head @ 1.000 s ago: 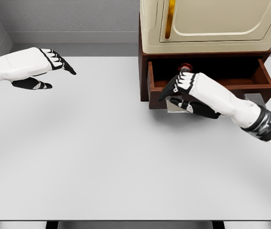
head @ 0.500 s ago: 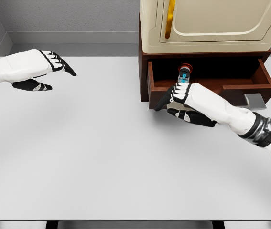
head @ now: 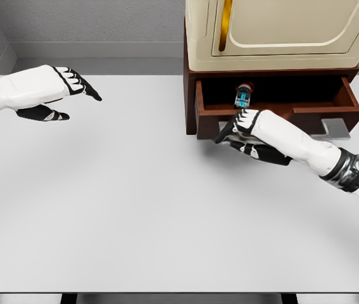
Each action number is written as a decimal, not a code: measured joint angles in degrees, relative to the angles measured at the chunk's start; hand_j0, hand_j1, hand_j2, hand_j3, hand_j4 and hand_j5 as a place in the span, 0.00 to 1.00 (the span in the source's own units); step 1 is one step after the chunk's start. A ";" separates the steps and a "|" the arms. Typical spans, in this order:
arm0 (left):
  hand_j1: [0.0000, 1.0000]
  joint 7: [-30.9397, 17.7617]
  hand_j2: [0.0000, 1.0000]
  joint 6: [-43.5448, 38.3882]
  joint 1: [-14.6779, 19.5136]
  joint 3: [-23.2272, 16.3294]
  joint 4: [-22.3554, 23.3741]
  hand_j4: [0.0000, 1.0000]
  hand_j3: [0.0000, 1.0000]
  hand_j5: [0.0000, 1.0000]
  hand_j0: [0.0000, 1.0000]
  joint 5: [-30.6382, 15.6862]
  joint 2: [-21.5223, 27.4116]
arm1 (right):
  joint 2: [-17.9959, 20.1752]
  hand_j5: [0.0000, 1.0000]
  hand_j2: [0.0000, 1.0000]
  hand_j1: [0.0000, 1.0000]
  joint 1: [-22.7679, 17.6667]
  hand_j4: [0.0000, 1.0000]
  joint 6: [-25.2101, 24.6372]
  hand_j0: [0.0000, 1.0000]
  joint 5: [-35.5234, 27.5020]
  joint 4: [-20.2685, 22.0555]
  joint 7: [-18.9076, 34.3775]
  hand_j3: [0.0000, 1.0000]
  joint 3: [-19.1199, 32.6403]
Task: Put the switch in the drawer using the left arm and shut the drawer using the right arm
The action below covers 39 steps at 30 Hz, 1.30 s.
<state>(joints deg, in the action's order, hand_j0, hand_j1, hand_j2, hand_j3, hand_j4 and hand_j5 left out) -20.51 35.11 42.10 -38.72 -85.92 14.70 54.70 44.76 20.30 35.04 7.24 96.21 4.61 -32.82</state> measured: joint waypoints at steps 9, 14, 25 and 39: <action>0.80 0.00 0.80 0.00 0.00 0.00 0.06 0.80 0.80 0.80 0.80 0.22 0.00 | -0.15 0.55 0.55 0.55 2.29 0.55 0.00 0.55 -0.26 -1.75 0.03 0.55 0.19; 0.80 0.00 0.80 0.00 -0.09 0.11 0.05 0.80 0.80 0.80 0.80 0.08 -0.04 | -0.62 0.55 0.55 0.55 3.43 0.55 0.00 0.55 -0.34 -1.93 0.01 0.55 0.13; 0.80 0.00 0.80 0.00 0.00 0.30 0.08 0.80 0.80 0.80 0.80 0.13 -0.01 | -2.17 0.55 0.55 0.55 4.48 0.55 -0.02 0.55 -0.33 -2.57 0.01 0.55 -0.28; 0.81 0.00 0.81 0.00 0.00 0.36 0.02 0.81 0.81 0.81 0.81 0.07 0.00 | -1.05 0.52 0.52 0.52 3.16 0.52 0.00 0.52 0.48 3.08 0.07 0.52 -0.73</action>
<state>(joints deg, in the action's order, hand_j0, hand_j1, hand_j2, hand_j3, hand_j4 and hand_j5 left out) -20.51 35.10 42.10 -38.37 -85.90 14.78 54.70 43.71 23.47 35.03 7.71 99.29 4.68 -33.56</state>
